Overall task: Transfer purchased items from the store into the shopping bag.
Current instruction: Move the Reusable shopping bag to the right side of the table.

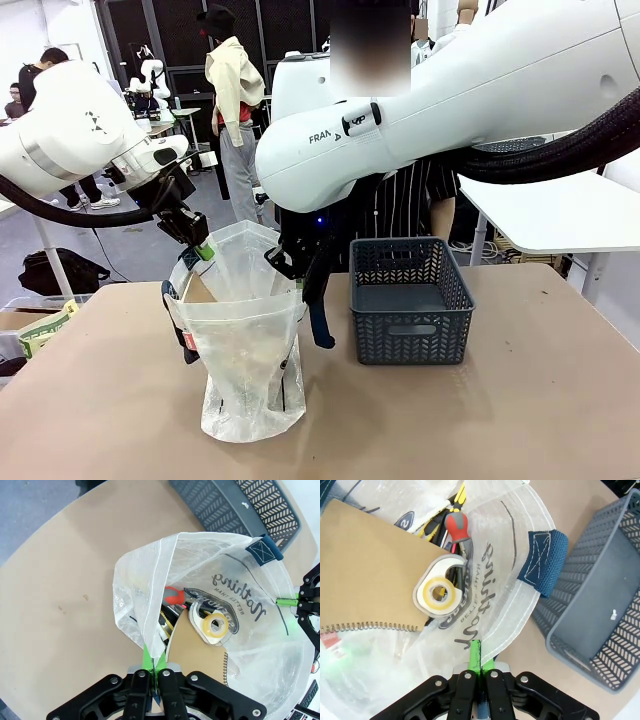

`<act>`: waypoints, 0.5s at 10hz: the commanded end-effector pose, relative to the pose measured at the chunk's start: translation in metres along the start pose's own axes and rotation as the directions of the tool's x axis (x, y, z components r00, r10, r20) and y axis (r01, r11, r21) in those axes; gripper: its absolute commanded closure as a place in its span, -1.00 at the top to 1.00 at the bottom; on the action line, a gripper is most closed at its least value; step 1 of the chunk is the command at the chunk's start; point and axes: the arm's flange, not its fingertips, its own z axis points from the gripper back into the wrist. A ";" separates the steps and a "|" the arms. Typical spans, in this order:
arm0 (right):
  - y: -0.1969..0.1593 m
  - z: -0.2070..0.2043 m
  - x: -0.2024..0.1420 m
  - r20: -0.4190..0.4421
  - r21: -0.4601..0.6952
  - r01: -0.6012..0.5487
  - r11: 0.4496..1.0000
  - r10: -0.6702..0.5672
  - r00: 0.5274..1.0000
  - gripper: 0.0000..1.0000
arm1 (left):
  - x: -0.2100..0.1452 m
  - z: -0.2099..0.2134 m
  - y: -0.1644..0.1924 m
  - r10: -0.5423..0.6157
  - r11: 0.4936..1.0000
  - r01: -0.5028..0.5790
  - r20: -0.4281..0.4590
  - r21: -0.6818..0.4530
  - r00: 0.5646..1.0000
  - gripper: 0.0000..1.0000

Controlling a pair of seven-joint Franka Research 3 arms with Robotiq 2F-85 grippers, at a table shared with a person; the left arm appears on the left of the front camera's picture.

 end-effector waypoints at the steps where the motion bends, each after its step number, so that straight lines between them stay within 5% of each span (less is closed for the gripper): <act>1: 0.000 0.000 0.000 0.001 0.000 -0.001 1.000 0.001 1.000 -1.00 | 0.000 0.002 0.001 -0.006 1.000 0.006 0.008 0.004 1.000 -1.00; 5: 0.005 0.002 0.006 0.001 -0.003 -0.022 1.000 0.022 1.000 -1.00 | 0.003 -0.004 -0.001 0.012 0.999 -0.012 0.009 -0.036 1.000 -1.00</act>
